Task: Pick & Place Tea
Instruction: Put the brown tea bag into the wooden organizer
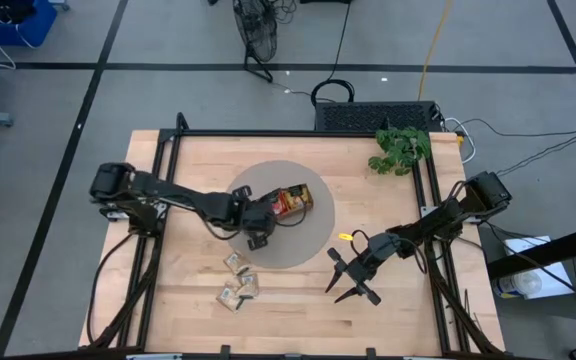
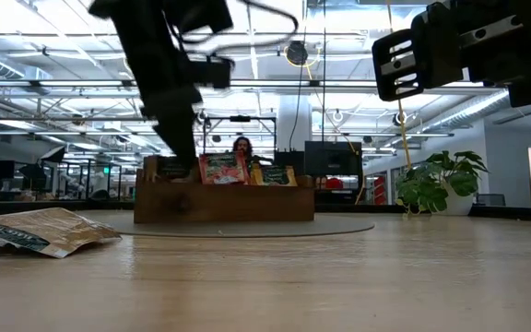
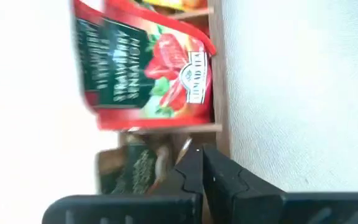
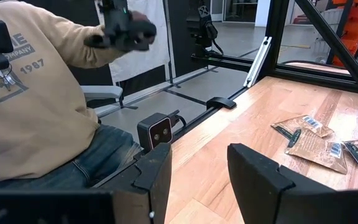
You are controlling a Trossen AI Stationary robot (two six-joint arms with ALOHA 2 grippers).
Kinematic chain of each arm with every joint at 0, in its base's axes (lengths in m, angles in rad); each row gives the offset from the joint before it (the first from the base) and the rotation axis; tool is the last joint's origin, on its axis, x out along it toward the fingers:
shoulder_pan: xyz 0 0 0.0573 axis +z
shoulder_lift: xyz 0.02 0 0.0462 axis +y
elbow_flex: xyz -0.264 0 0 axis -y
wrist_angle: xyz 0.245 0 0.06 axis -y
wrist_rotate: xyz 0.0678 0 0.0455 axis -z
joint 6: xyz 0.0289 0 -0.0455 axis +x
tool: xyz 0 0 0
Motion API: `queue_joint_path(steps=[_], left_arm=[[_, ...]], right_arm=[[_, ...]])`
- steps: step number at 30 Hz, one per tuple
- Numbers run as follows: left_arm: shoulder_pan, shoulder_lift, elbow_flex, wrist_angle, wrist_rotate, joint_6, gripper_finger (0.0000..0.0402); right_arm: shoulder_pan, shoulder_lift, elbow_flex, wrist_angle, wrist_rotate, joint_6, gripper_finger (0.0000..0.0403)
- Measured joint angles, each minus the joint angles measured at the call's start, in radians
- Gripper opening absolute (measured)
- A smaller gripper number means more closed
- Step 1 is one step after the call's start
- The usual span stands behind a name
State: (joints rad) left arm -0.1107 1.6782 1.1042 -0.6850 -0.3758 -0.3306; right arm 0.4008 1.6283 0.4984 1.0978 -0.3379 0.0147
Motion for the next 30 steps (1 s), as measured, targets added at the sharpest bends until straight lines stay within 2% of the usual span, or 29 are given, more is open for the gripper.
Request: queue_joint_path(steps=[3,6,9,12,16,20,24,30], left_arm=[[-0.028,-0.068,0.001,-0.010,0.001,-0.032,0.0004],[-0.065,-0.113,0.000,-0.019,0.122,-0.141,0.0013],[-0.134,-0.125,-0.001,-0.021,0.220,-0.262,0.0053],[-0.234,-0.113,-0.001,-0.022,0.238,-0.315,0.0105],[-0.351,-0.067,-0.005,-0.037,0.154,-0.383,0.0166],[-0.413,-0.004,-0.003,-0.080,0.058,-0.496,0.0205],[-0.410,0.043,-0.004,-0.131,0.035,-0.524,0.0219],[-0.350,0.049,-0.004,-0.118,-0.109,-0.360,0.0205]], right_arm=[[0.000,0.000,0.000,-0.004,0.000,0.000,0.0141],[0.000,0.000,0.000,-0.010,0.000,0.000,0.0141],[0.000,0.000,0.000,-0.021,-0.001,0.003,0.0141],[0.000,0.000,0.000,-0.027,0.000,0.001,0.0141],[0.000,0.000,0.000,-0.020,0.000,0.001,0.0141],[0.000,0.000,0.000,-0.012,0.000,0.001,0.0141],[0.000,0.000,0.000,-0.010,0.000,0.000,0.0141],[0.000,0.000,0.000,-0.008,0.000,0.000,0.0141]])
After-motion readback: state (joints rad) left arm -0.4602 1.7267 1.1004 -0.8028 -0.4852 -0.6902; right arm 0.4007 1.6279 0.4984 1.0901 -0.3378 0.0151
